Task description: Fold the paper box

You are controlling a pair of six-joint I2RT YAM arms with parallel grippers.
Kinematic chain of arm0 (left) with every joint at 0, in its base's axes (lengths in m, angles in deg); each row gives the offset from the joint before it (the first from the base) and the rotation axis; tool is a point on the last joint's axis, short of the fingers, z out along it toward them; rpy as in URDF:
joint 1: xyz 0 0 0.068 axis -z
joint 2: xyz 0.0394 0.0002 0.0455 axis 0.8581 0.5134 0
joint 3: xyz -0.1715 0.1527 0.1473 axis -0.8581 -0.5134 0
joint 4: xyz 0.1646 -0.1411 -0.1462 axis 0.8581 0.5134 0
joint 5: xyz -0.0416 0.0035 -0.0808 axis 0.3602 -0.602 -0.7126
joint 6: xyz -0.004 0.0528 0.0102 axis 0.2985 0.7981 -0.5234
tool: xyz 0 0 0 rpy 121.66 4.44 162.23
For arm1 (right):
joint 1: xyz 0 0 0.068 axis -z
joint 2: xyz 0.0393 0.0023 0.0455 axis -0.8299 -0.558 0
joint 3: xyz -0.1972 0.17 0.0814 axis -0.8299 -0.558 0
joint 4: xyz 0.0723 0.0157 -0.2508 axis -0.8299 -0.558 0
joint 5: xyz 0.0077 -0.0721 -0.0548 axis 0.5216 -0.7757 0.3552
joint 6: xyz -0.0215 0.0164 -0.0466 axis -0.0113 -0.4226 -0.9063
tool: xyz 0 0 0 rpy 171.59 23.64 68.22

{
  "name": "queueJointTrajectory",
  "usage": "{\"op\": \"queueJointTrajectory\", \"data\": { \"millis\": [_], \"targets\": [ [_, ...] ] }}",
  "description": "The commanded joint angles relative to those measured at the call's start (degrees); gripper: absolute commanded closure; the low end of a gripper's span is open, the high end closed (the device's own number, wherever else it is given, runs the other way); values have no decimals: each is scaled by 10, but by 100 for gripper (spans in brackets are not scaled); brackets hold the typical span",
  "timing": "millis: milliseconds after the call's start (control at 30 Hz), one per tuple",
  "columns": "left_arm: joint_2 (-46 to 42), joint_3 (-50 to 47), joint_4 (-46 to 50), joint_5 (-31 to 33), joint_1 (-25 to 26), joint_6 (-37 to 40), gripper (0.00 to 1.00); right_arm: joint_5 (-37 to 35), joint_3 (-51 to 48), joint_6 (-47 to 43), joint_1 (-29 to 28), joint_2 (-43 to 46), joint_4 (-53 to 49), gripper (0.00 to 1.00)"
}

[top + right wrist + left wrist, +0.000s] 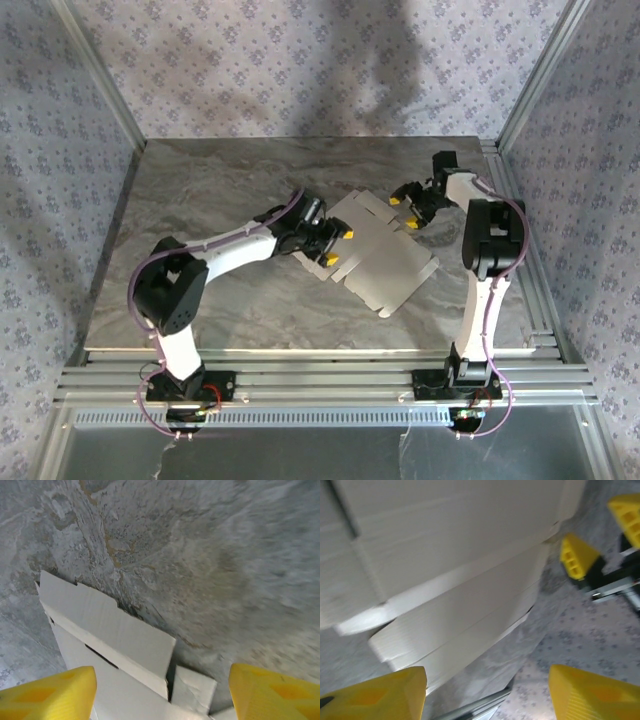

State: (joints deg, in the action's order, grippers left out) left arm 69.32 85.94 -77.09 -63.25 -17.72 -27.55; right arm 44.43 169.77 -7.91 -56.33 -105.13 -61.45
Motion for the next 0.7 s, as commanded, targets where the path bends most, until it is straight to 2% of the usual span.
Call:
{"op": "queueJointTrajectory", "data": {
  "millis": [0,267,667],
  "targets": [
    [42,46,30,7,-32,4,37,27,32,44,-12,-22,23,28],
    [130,93,68,-28,-69,93,39,44,42,68,-20,-50,44,32],
    [153,81,88,-32,-72,136,40,72,15,102,-26,-42,92,38]
  ]
}}
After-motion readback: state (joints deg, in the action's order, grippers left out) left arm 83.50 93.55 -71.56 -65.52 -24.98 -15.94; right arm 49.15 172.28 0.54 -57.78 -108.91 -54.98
